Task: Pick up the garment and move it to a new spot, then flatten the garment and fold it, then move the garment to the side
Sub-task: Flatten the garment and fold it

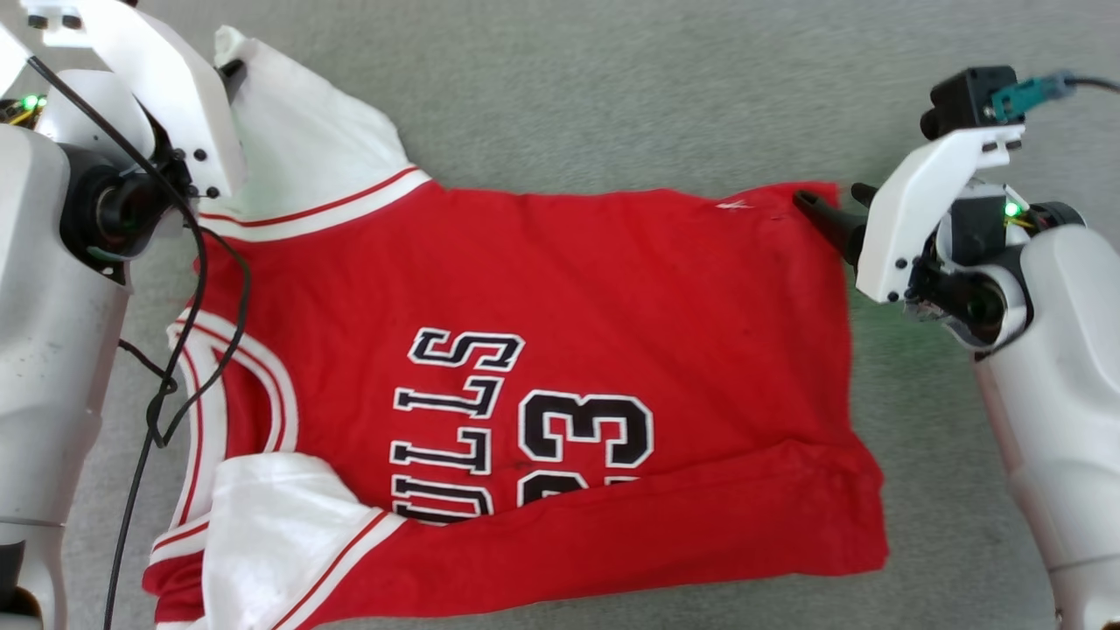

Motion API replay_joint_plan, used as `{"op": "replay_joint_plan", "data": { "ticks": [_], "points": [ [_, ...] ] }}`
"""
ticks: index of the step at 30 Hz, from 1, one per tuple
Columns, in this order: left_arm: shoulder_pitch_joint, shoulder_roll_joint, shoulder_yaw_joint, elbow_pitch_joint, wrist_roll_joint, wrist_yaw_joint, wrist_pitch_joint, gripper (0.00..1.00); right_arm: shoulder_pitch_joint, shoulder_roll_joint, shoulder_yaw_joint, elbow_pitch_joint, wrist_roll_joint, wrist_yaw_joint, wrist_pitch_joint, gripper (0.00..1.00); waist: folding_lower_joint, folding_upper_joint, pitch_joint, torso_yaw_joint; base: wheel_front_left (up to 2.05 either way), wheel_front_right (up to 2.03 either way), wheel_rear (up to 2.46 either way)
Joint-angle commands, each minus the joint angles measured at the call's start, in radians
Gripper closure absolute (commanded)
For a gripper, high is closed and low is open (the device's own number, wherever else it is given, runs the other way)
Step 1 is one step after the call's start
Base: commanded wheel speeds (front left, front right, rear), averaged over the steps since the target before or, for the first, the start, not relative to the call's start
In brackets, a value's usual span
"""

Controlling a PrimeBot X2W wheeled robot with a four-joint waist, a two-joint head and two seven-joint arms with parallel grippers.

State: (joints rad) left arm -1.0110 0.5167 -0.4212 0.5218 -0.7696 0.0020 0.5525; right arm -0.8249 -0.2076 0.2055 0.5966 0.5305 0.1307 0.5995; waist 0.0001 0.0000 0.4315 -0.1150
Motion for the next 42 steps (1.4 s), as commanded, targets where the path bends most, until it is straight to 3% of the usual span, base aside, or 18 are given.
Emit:
{"op": "replay_joint_plan", "data": {
  "ticks": [1, 6, 7, 8, 9, 17, 22, 31, 42],
  "points": [
    [-0.011, -0.002, -0.003, -0.002, 0.003, -0.002, -0.005, 1.00, -0.011, -0.001, 0.001, 0.010, 0.003, 0.000, 0.007, 0.00, -0.0001, 0.0000, 0.021, 0.021, 0.00, 0.00, 0.00],
    [-0.010, -0.012, -0.007, 0.011, 0.008, -0.004, -0.034, 1.00, -0.036, 0.022, 0.054, 0.155, -0.004, 0.000, 0.117, 0.00, -0.0001, 0.0000, 0.035, 0.045, 0.00, 0.00, 0.00],
    [-0.006, -0.013, -0.007, 0.013, 0.006, -0.007, -0.037, 1.00, -0.036, 0.027, 0.057, 0.169, 0.002, 0.000, 0.126, 0.52, -0.0001, 0.0000, 0.033, 0.047, 0.00, 0.00, 0.00],
    [-0.003, -0.014, -0.007, 0.017, 0.003, -0.008, -0.039, 1.00, -0.039, 0.029, 0.060, 0.178, 0.003, 0.000, 0.126, 0.73, -0.0001, 0.0000, 0.031, 0.049, 0.00, 0.00, 0.00],
    [0.001, -0.015, -0.007, 0.021, 0.001, -0.010, -0.041, 1.00, -0.044, 0.028, 0.062, 0.182, 0.006, 0.000, 0.123, 1.00, -0.0001, 0.0000, 0.027, 0.051, 0.00, 0.00, 0.00],
    [0.051, -0.010, 0.023, 0.031, -0.020, -0.007, -0.108, 1.00, -0.093, -0.016, 0.053, 0.129, 0.023, 0.001, 0.034, 1.00, -0.0001, 0.0000, -0.030, 0.055, 0.00, 0.00, 0.00],
    [0.152, 0.000, 0.063, 0.000, -0.047, 0.008, -0.192, 1.00, -0.023, -0.060, 0.070, 0.063, 0.032, 0.000, -0.012, 1.00, -0.0001, 0.0000, -0.096, 0.064, 0.00, 0.00, 0.00],
    [0.508, 0.001, 0.143, -0.148, -0.123, 0.073, -0.323, 1.00, 0.252, -0.109, 0.057, -0.104, 0.070, 0.000, -0.053, 1.00, -0.0001, 0.0000, -0.205, 0.077, 0.00, 0.00, 0.00],
    [0.922, -0.017, 0.174, -0.336, -0.176, 0.171, -0.387, 1.00, 0.581, -0.090, -0.062, -0.238, 0.080, 0.000, -0.066, 1.00, -0.0001, 0.0000, -0.282, 0.088, 0.00, 0.00, 0.00]
  ]
}}
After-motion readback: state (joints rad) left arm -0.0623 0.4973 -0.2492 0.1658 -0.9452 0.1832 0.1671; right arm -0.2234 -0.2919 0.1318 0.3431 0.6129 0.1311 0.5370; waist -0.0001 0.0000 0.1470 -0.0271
